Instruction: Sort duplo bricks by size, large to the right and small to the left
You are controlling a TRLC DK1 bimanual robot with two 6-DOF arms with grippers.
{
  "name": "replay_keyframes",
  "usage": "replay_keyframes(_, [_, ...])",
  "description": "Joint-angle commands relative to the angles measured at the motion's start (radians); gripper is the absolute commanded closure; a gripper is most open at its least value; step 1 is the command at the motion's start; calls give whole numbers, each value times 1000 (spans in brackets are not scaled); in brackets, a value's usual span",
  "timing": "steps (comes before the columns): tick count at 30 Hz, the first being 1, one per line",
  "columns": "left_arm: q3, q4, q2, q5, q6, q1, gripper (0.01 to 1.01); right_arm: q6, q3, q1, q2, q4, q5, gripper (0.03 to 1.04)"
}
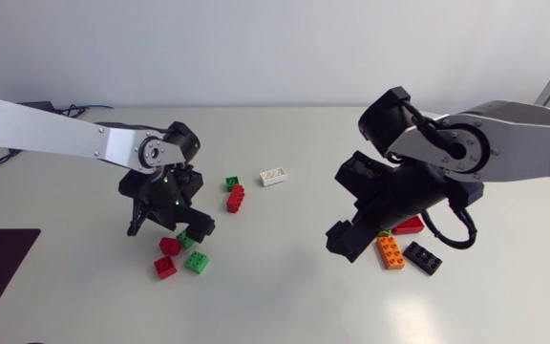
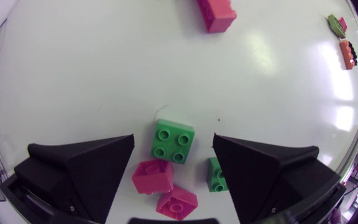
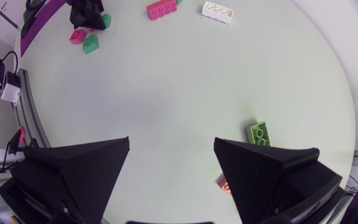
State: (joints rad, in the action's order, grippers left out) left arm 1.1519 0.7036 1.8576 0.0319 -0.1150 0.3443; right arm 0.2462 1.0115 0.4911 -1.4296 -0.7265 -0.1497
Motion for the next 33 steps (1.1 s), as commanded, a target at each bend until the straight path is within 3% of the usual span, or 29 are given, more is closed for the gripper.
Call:
replay_keyframes(1, [80, 19, -11, -29, -98, -2, 43, -13, -10, -5, 8, -11, 1, 85])
replay_keyframes(5, [203, 51, 23, -101, -212, -59, 44, -12, -10, -9, 8, -11, 2, 85])
replay_keyframes(10, [356, 117, 114, -104, -364, -90, 44, -1, -1, -31, 8, -11, 2, 85])
replay_keyframes(16, [428, 122, 212, -124, -499, -90, 44, 15, 6, -66, -5, -11, 4, 85])
replay_keyframes(33, [623, 123, 393, -150, -545, -77, 44, 45, 9, -117, -57, -4, 1, 84])
